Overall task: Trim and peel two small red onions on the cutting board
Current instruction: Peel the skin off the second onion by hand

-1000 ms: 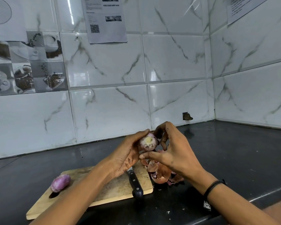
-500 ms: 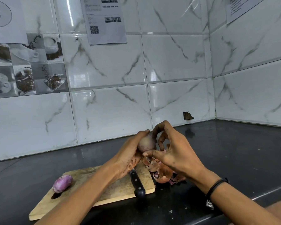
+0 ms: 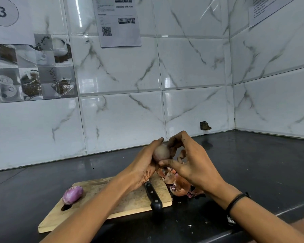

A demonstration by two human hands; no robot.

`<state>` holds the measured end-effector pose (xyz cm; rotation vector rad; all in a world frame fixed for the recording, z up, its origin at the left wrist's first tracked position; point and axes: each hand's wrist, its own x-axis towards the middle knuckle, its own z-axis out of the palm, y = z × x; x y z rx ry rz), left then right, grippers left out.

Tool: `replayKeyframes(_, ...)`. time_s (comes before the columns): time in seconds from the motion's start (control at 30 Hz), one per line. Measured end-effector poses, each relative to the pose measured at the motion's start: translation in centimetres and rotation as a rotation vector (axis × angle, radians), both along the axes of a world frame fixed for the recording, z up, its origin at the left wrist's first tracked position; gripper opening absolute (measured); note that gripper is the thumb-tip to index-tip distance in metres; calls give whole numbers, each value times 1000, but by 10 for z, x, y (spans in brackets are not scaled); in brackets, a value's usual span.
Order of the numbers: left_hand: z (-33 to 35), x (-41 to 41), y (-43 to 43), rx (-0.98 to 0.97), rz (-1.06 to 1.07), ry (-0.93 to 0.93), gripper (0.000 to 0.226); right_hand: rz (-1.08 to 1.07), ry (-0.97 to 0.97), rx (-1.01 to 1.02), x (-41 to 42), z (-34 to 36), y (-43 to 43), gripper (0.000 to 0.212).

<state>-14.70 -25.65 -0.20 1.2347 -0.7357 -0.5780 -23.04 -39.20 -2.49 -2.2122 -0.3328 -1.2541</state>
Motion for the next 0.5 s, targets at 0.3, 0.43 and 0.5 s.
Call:
replayKeyframes(0.3,4,6,-6,19,11,-87,36,-24,-26,-51,2,-2,0,34)
replayKeyframes(0.43,3,7,-4,93,96,-222,38,-15,-25,-51,3,-3,1,34)
replayKeyframes(0.5,2,8,-1,121,100,-274,39,-7,-29,-55,3,-4,2,35)
